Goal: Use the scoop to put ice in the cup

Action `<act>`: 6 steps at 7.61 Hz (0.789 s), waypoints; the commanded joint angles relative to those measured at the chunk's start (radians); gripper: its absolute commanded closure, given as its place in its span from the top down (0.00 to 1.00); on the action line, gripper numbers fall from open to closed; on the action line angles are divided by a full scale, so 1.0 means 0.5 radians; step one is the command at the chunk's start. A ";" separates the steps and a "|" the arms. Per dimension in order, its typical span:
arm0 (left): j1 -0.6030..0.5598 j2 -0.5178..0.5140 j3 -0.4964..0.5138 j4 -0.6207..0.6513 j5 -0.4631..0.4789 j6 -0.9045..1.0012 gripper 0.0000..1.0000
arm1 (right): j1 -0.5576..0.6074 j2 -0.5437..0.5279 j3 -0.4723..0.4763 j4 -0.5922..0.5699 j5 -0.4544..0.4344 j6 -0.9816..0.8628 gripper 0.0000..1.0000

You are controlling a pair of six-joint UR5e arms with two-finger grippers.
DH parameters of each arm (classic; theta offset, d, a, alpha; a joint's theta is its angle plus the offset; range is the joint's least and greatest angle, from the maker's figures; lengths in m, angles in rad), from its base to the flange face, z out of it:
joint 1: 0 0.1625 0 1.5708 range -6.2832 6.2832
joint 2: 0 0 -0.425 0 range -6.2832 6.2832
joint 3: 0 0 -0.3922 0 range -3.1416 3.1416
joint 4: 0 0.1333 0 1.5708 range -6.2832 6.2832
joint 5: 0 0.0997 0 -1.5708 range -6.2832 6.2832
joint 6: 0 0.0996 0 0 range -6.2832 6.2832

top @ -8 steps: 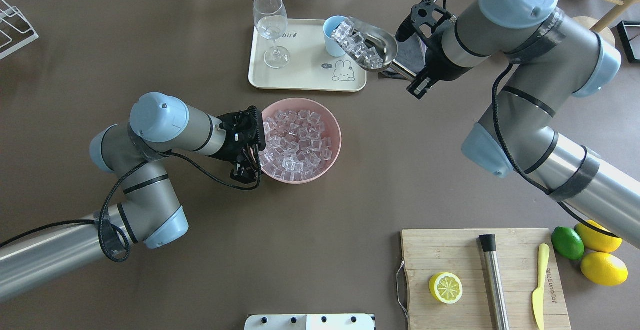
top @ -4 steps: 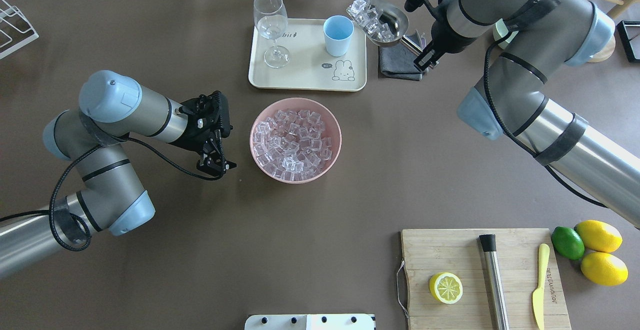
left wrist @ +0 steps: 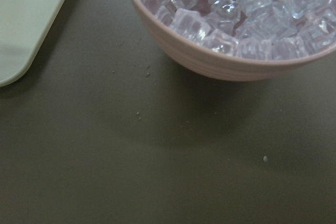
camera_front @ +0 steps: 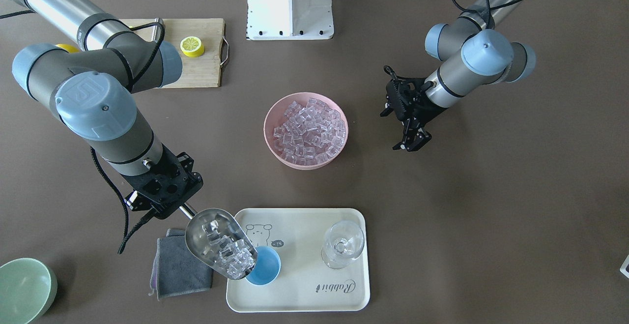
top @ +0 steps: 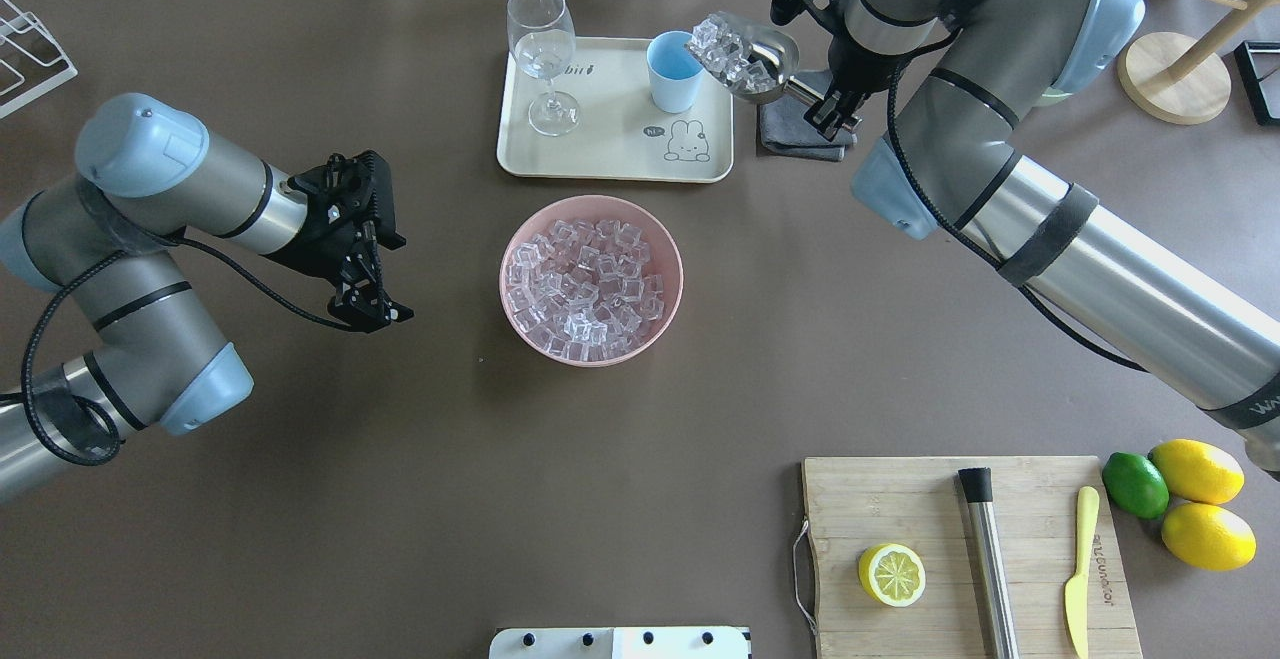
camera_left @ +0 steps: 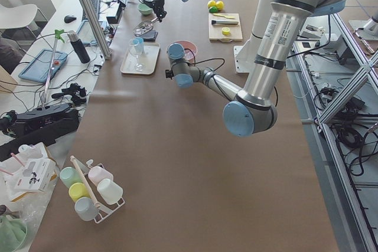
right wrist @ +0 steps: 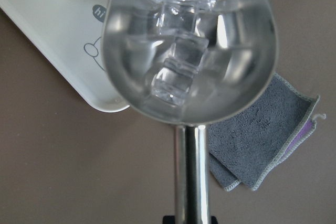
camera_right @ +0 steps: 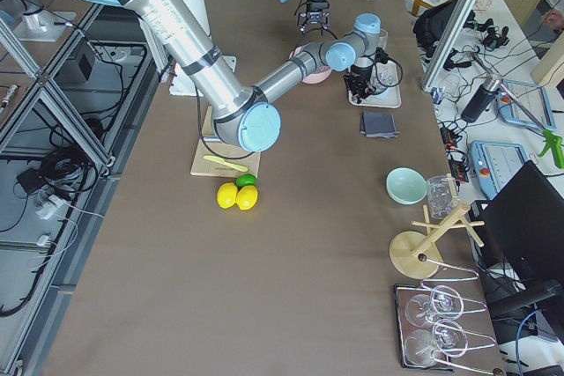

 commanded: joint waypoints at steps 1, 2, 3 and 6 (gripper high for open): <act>-0.198 0.107 -0.219 0.406 -0.103 -0.003 0.99 | -0.008 0.107 0.005 -0.389 -0.006 -0.236 0.00; -0.281 0.119 -0.297 0.596 -0.109 -0.024 0.99 | -0.008 0.174 0.009 -0.539 -0.009 -0.331 0.00; -0.385 0.126 -0.337 0.686 -0.143 -0.024 0.99 | -0.008 0.214 0.009 -0.628 -0.012 -0.365 0.00; -0.759 0.229 -0.328 0.981 -0.272 -0.024 0.99 | -0.005 0.291 -0.022 -0.849 -0.086 -0.551 0.00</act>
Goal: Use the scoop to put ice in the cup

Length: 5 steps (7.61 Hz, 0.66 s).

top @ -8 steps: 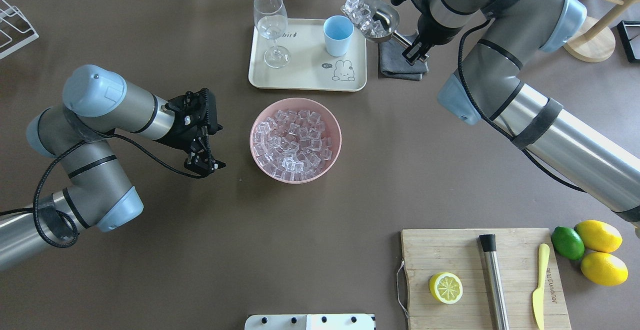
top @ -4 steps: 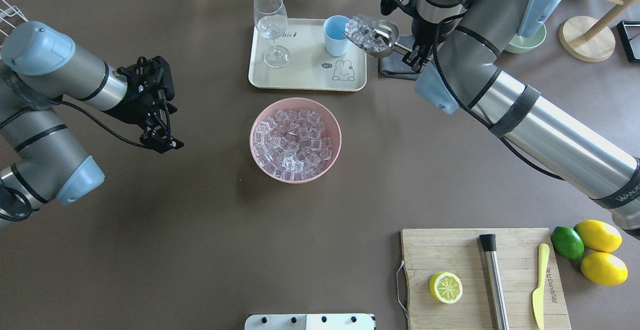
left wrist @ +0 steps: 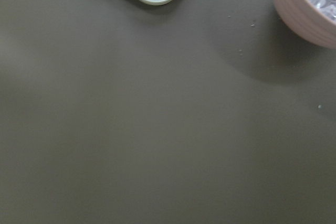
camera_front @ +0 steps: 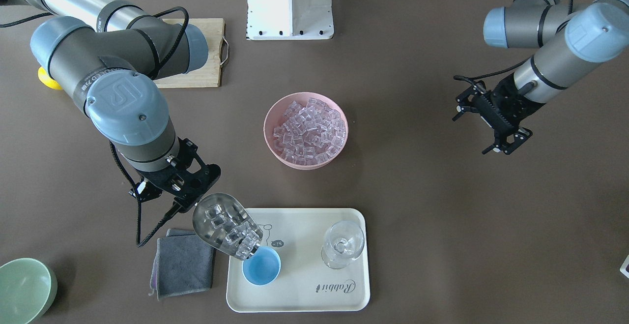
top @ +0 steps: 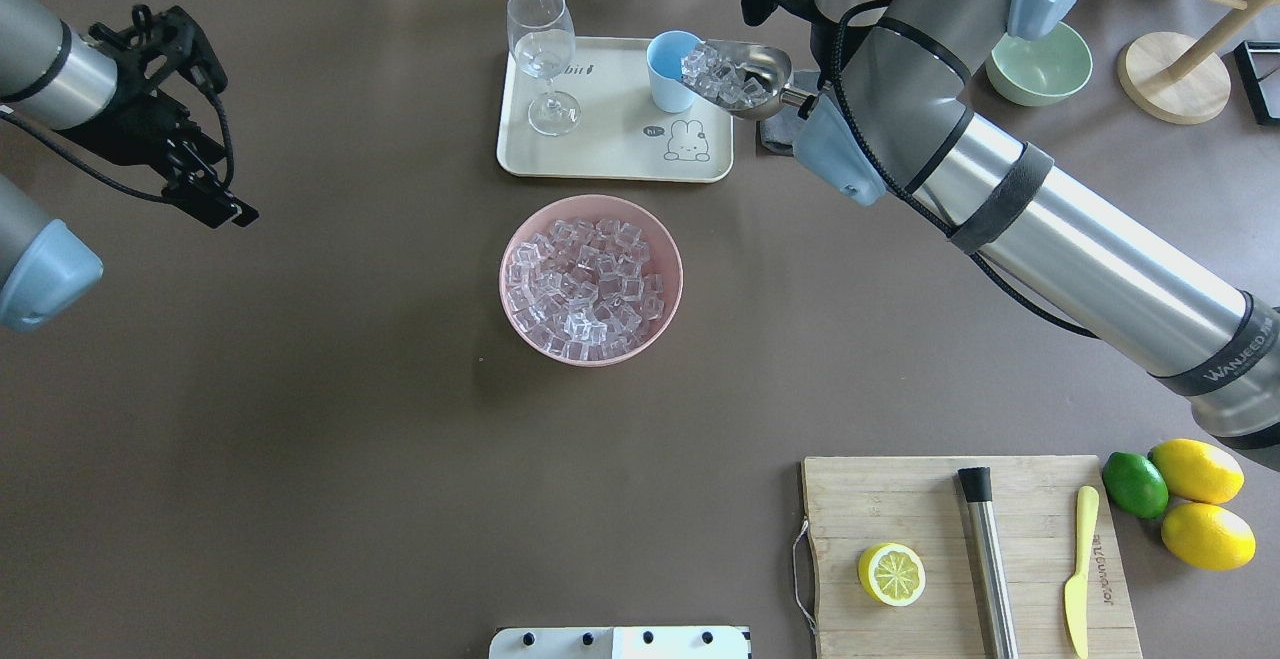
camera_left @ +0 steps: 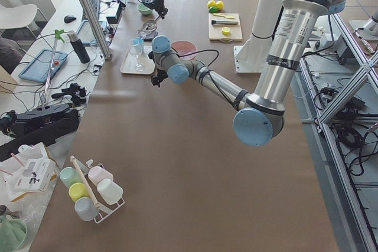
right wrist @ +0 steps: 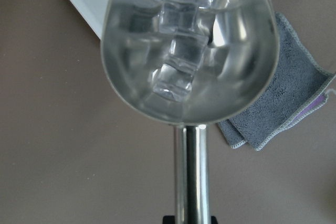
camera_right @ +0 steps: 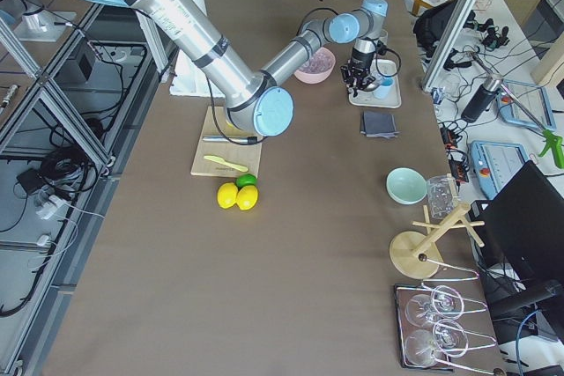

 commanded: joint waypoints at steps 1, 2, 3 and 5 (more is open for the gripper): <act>-0.336 0.131 0.021 0.134 -0.045 0.000 0.99 | 0.003 0.099 -0.068 -0.170 -0.065 -0.140 0.00; -0.428 0.183 0.031 0.140 -0.042 0.000 0.99 | 0.006 0.148 -0.111 -0.195 -0.074 -0.143 0.00; -0.587 0.269 0.070 0.204 -0.054 0.009 0.99 | 0.006 0.151 -0.121 -0.201 -0.107 -0.149 0.00; -0.830 0.425 0.129 0.213 -0.188 0.028 0.99 | 0.024 0.163 -0.151 -0.204 -0.132 -0.198 0.00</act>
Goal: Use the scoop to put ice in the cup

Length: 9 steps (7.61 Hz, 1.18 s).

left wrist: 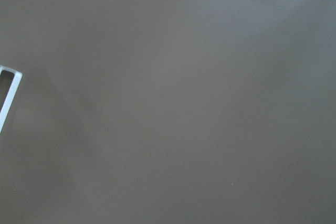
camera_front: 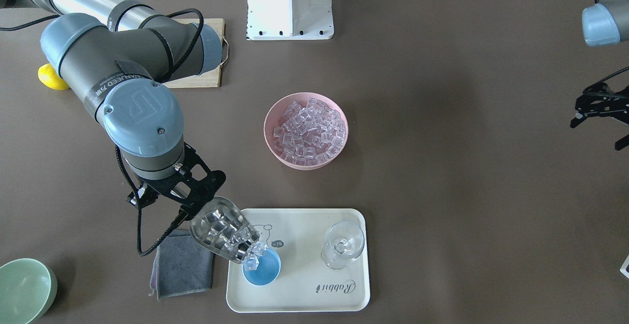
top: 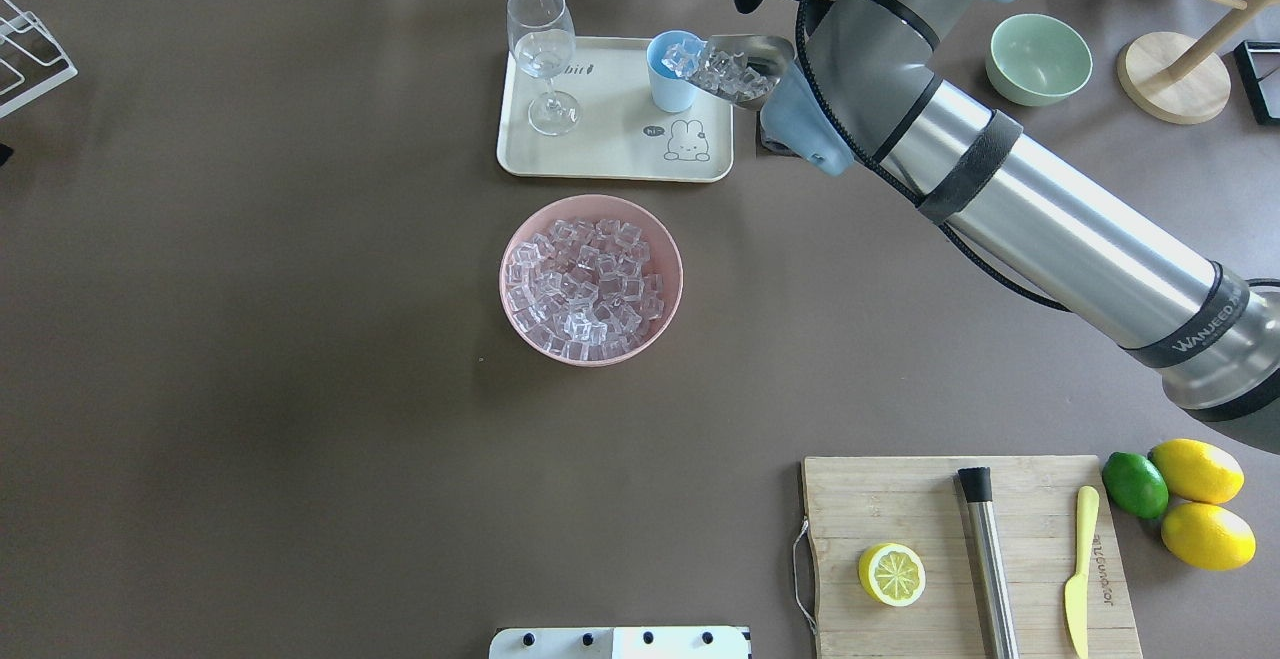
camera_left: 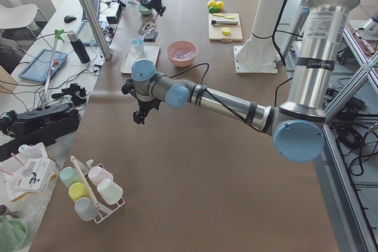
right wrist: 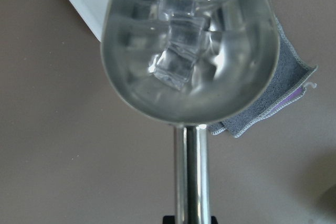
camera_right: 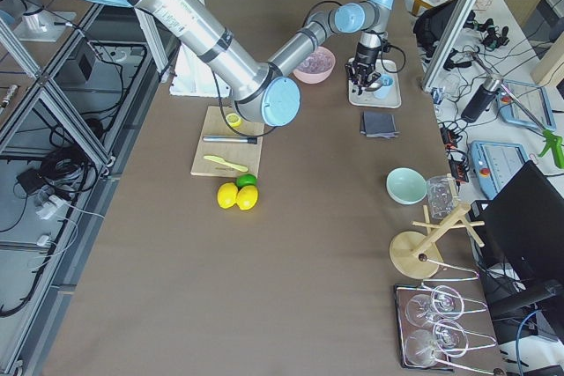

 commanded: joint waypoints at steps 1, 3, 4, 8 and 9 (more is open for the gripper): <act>-0.342 0.193 0.054 0.020 -0.102 0.016 0.99 | 0.014 0.090 -0.097 -0.053 -0.037 -0.062 0.00; -0.383 0.279 0.118 0.042 -0.071 0.016 0.99 | 0.014 0.146 -0.144 -0.105 -0.092 -0.102 0.00; -0.395 0.268 0.273 0.057 -0.010 0.016 0.99 | 0.014 0.165 -0.156 -0.151 -0.122 -0.172 0.00; -0.481 0.246 0.367 0.048 0.110 0.016 0.99 | 0.014 0.238 -0.254 -0.164 -0.208 -0.225 0.00; -0.472 0.225 0.373 0.057 0.110 0.016 0.99 | 0.014 0.272 -0.285 -0.194 -0.233 -0.265 0.00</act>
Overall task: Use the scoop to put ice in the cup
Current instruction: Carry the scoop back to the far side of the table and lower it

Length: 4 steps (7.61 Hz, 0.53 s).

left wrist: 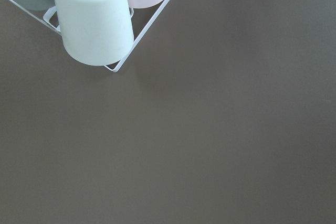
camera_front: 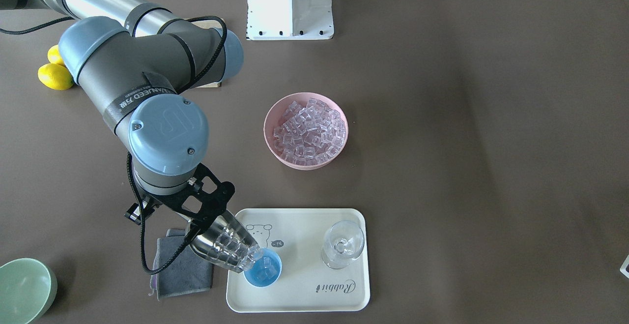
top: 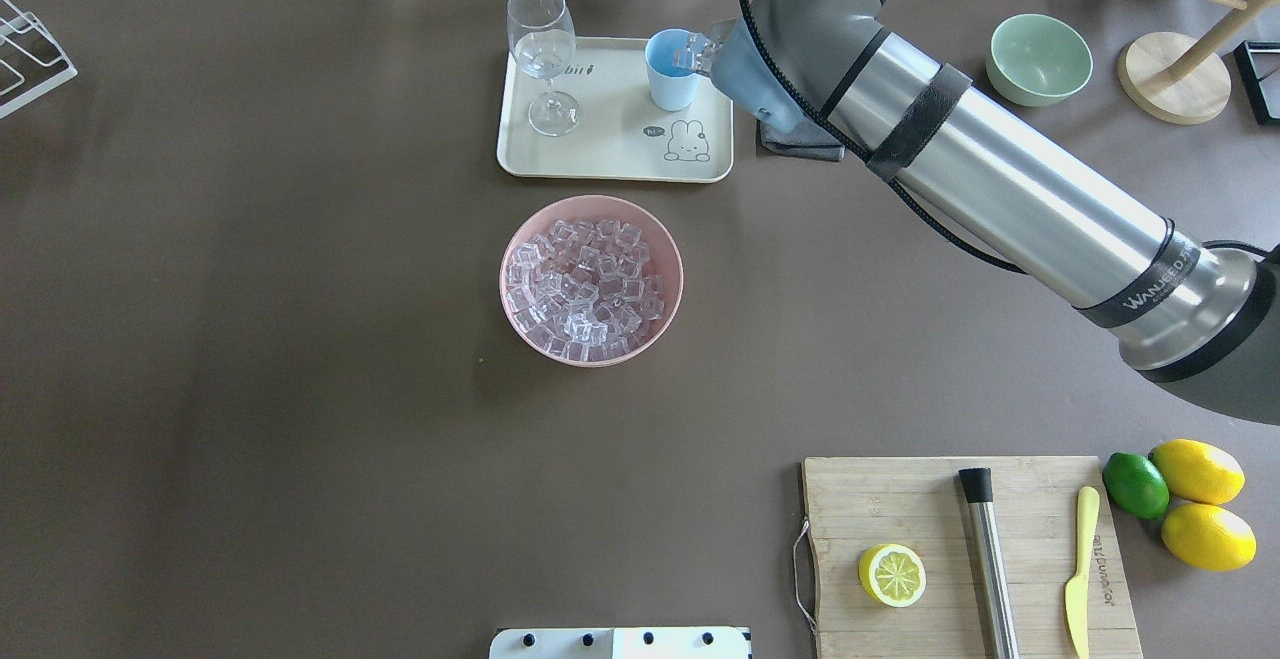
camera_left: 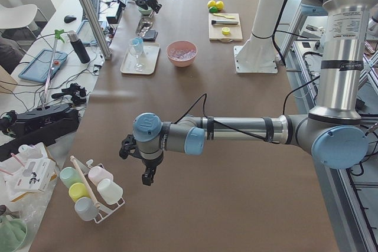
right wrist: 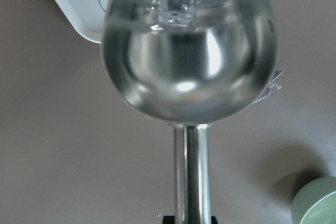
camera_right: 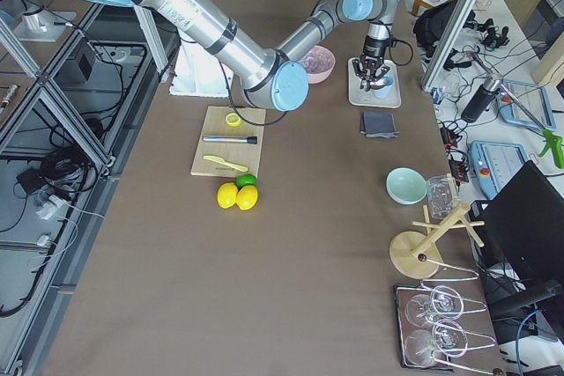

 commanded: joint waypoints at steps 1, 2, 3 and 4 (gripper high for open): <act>-0.009 -0.018 -0.011 0.010 0.002 -0.003 0.99 | 0.000 0.053 -0.052 -0.038 -0.061 -0.050 0.00; 0.003 -0.027 -0.063 0.165 -0.001 -0.003 0.99 | 0.000 0.101 -0.100 -0.059 -0.091 -0.074 0.00; 0.021 -0.121 -0.142 0.519 0.014 -0.003 0.99 | -0.003 0.111 -0.101 -0.078 -0.119 -0.096 0.00; 0.021 -0.165 -0.152 0.598 0.048 -0.003 0.99 | -0.003 0.114 -0.098 -0.081 -0.128 -0.102 0.00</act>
